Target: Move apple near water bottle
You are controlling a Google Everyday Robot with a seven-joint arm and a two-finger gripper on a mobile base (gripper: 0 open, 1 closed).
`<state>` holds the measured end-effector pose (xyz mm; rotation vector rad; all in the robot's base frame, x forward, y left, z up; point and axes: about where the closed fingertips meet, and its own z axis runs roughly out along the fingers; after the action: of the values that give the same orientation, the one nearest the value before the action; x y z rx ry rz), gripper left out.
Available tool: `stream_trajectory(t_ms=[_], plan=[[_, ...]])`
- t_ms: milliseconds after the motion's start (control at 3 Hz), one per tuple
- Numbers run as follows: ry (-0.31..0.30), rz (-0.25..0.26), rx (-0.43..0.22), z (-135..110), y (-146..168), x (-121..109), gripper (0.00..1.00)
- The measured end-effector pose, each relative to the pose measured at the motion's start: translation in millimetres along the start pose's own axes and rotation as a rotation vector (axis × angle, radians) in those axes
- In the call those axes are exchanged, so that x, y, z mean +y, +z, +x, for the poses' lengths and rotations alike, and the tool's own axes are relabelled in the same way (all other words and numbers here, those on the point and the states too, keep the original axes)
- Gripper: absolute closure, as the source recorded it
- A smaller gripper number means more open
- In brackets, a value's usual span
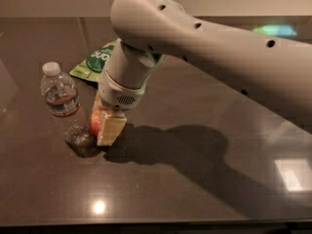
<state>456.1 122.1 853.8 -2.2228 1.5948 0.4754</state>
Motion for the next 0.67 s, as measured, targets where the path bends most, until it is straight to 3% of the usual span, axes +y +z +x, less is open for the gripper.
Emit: stream_trajectory(t_ms=[333, 667], plan=[[-0.011, 0.002, 0.003, 1.3, -0.8, -2.6, 0.14], [-0.021, 0.011, 0.006, 4.1, -4.4, -6.0, 0.00]])
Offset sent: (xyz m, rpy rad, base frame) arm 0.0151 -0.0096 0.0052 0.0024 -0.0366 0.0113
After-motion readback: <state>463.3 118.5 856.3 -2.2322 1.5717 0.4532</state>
